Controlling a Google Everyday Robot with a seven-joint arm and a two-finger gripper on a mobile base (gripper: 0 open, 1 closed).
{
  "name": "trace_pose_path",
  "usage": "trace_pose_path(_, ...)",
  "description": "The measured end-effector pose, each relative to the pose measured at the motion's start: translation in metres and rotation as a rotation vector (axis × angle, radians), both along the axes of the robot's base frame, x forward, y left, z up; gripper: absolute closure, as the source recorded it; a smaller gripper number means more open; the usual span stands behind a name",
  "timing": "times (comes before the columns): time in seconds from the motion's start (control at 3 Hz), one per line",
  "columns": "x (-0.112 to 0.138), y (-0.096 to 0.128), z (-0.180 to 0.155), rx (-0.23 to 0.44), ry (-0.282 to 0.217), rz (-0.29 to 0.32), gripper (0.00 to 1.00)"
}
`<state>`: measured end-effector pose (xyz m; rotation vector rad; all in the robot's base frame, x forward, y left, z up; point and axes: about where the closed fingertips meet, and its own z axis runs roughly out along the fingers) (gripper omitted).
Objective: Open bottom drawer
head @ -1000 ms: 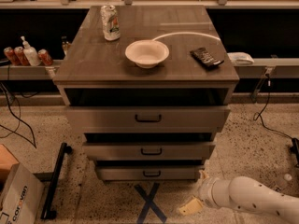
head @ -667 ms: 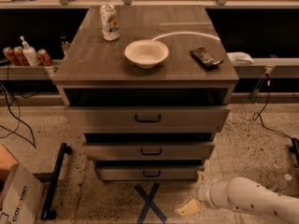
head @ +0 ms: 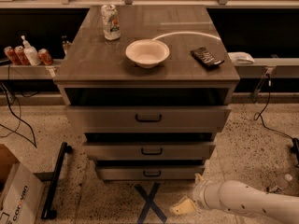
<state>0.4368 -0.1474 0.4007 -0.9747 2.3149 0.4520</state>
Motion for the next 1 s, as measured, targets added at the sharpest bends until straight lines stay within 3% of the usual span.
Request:
trace_pose_path(0.67,0.032,0.016,-0.046,0.075,-0.037,-0.017,0.0)
trace_pose_path(1.0,0.052,0.012,-0.064,0.149,-0.079,-0.04,0.0)
